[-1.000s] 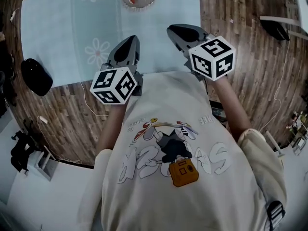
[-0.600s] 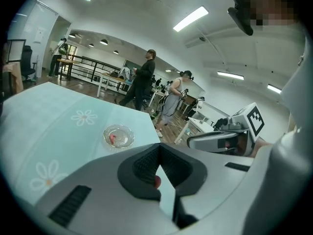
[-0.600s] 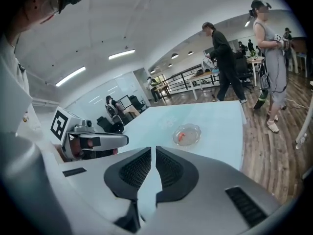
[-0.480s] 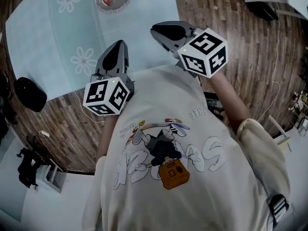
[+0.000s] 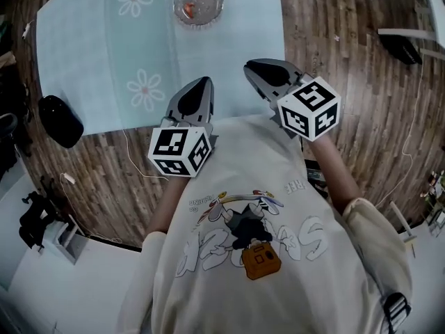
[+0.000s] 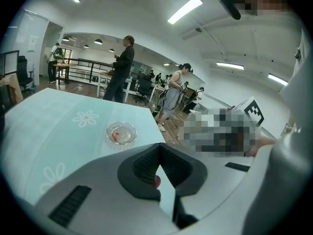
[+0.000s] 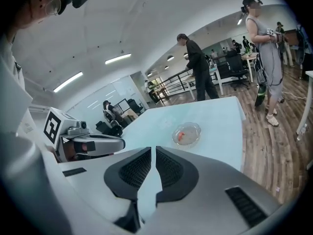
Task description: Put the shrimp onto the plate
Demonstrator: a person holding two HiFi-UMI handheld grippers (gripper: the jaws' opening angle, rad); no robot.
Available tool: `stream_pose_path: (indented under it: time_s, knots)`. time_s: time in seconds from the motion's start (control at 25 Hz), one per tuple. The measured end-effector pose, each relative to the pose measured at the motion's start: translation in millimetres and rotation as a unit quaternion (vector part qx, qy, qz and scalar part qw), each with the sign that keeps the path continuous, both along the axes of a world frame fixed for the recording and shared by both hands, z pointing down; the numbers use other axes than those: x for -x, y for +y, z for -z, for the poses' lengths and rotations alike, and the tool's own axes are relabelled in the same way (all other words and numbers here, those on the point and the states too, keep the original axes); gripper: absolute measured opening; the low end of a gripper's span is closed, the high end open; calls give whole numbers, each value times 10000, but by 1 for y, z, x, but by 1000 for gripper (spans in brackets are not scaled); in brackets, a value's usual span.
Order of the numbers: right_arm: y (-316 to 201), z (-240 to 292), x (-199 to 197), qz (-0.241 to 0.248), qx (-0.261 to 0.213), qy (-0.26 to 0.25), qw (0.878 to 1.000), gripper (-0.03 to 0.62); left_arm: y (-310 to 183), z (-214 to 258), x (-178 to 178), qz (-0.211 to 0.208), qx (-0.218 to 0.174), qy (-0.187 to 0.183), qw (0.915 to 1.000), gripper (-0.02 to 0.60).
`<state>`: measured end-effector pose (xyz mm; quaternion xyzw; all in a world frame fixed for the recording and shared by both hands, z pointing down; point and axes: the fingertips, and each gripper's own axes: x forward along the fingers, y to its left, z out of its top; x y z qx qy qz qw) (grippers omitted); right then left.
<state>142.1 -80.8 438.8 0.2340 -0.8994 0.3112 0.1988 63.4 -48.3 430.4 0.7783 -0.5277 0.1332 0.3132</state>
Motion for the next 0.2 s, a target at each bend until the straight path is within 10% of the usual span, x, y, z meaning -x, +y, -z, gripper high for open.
stream_pose_path:
  time_s: [0.2]
  knots:
    - [-20, -13, 17, 18, -69, 98, 9999, 49, 6, -11, 23, 50, 211, -205, 9996, 8]
